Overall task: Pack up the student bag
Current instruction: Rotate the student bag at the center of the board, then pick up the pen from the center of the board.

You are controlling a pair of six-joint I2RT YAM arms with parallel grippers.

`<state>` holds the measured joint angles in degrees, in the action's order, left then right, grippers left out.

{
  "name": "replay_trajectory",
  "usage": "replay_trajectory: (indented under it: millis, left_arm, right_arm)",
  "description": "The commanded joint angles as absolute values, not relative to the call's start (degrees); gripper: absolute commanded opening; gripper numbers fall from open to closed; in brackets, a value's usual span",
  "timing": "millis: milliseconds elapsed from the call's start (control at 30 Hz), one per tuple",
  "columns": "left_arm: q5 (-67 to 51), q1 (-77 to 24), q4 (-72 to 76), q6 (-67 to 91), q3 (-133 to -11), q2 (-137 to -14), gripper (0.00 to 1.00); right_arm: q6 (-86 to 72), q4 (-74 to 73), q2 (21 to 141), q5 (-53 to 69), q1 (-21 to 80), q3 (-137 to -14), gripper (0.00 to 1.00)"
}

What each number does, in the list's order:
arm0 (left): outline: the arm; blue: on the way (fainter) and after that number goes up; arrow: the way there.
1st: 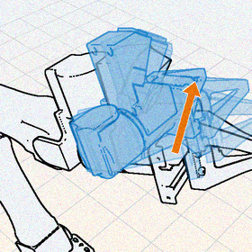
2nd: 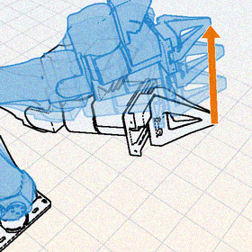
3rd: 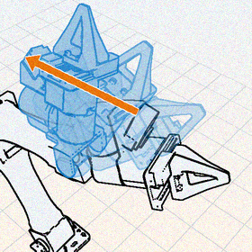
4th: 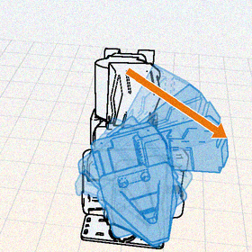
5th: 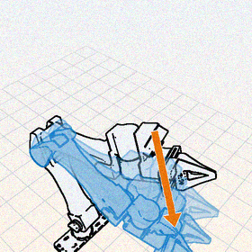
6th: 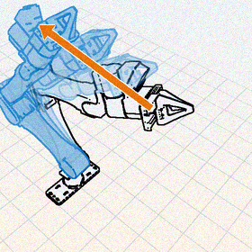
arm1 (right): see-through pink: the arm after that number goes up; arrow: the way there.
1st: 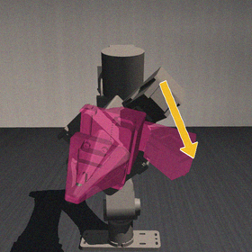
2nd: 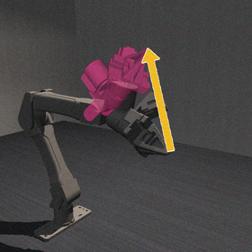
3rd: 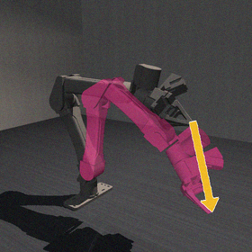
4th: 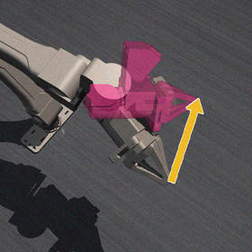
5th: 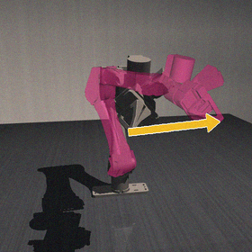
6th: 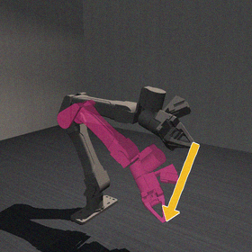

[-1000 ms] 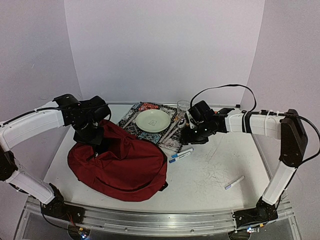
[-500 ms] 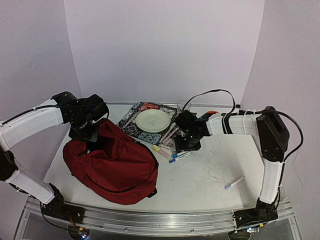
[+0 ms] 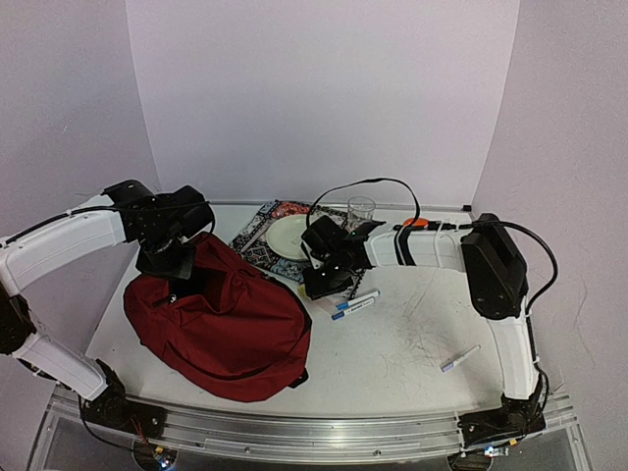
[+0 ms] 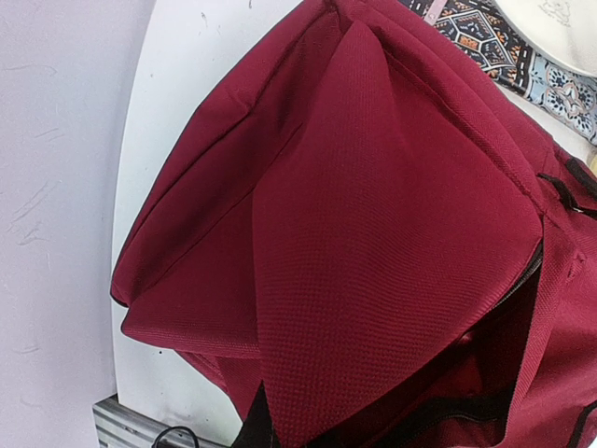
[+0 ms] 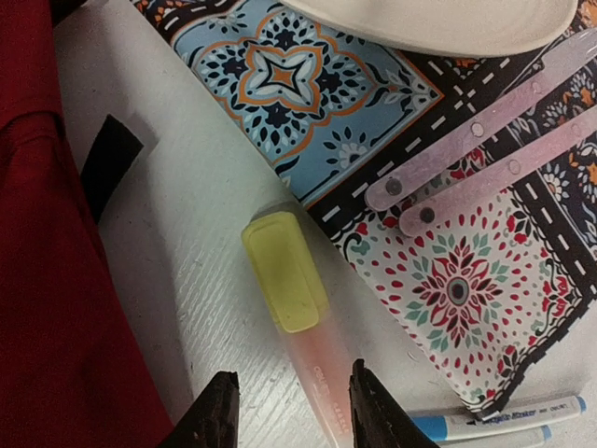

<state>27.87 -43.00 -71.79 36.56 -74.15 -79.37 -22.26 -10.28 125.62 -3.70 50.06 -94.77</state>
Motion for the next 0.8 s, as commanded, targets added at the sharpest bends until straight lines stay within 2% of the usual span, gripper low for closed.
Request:
replay_trajectory:
  millis: [0,500,667,767]
  left_arm:
    - [27.88,-42.54,-70.99,37.06,-75.67,-77.68,0.00]
    - [24.54,-42.54,-68.80,35.35,-75.06,-77.68,0.00]
    - [23.85,-42.54,-68.14,34.92,-75.15,-77.79,0.00]
    - [23.09,-42.54,-67.90,34.62,-75.19,-77.92,0.00]
  right_arm:
    - [-20.74,-12.91,128.26,-2.99,50.04,-97.44,0.39]
    - [-20.94,-12.99,130.60,-6.73,50.09,-93.48,0.38]
    - [-20.22,-13.85,131.21,-8.14,50.52,-92.63,0.31]
    - [-20.13,-14.45,130.94,-9.01,50.72,-92.30,0.21]
